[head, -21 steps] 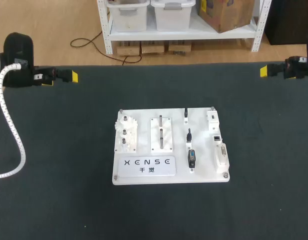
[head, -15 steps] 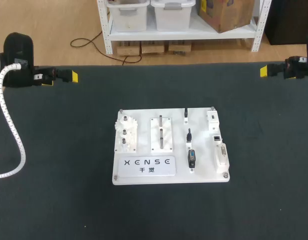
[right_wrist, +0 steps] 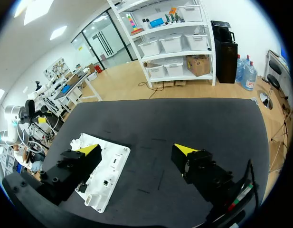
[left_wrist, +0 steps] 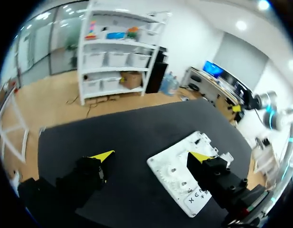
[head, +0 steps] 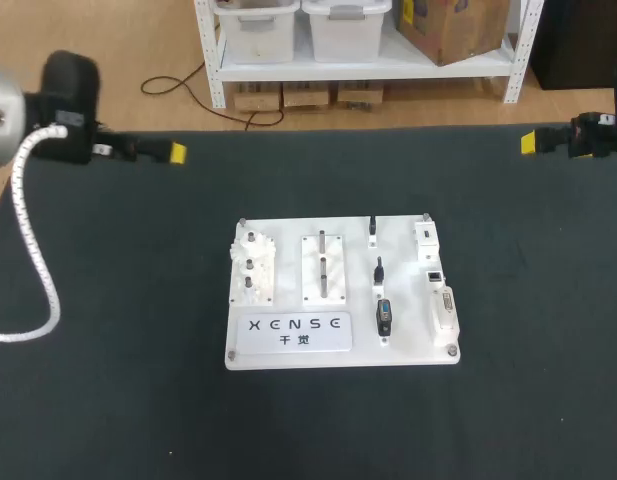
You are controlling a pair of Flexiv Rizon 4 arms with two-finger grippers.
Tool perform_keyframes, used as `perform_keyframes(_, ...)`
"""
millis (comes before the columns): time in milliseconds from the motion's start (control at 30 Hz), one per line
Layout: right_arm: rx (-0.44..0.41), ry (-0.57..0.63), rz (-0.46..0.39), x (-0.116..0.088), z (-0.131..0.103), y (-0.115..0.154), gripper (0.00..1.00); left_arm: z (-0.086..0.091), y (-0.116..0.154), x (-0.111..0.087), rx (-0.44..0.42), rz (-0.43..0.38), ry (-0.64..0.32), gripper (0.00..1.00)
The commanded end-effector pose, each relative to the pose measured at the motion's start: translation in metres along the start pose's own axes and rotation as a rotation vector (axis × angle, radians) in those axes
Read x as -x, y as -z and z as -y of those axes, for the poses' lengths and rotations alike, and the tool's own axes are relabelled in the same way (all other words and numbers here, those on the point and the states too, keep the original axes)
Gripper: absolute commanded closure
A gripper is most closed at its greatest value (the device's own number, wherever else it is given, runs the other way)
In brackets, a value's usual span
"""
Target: Insert the Ethernet cable into its matching sockets.
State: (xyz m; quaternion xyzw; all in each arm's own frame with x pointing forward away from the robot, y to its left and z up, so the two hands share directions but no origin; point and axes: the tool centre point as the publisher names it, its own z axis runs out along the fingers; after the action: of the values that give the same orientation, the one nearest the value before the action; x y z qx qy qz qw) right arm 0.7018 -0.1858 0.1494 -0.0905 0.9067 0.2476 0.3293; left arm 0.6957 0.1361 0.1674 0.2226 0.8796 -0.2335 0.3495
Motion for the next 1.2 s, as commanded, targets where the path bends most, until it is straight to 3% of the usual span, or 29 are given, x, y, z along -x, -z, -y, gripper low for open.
perform_keyframes(33, 0.0, 0.0, 0.0, 0.0, 0.0, 0.0, 0.0, 0.024, -0.014, -0.002, -0.183, 0.066, -0.325, 0.0)
perform_keyframes(333, 0.0, 0.0, 0.0, 0.0, 0.0, 0.0, 0.0, 0.082, -0.041, -0.016, -0.358, -0.021, -0.61, 0.0)
perform_keyframes(700, 0.0, 0.0, 0.0, 0.0, 0.0, 0.0, 0.0, 0.137, -0.064, -0.042, -0.487, 0.028, -0.804, 0.0)
perform_keyframes(1000, 0.0, 0.0, 0.0, 0.0, 0.0, 0.0, 0.0, 0.159, -0.078, -0.064, -0.503, 0.016, -0.803, 0.0)
perform_keyframes(1200, 0.0, 0.0, 0.0, 0.0, 0.0, 0.0, 0.0, 0.164, -0.083, -0.08, -0.432, 0.011, -0.74, 0.0)
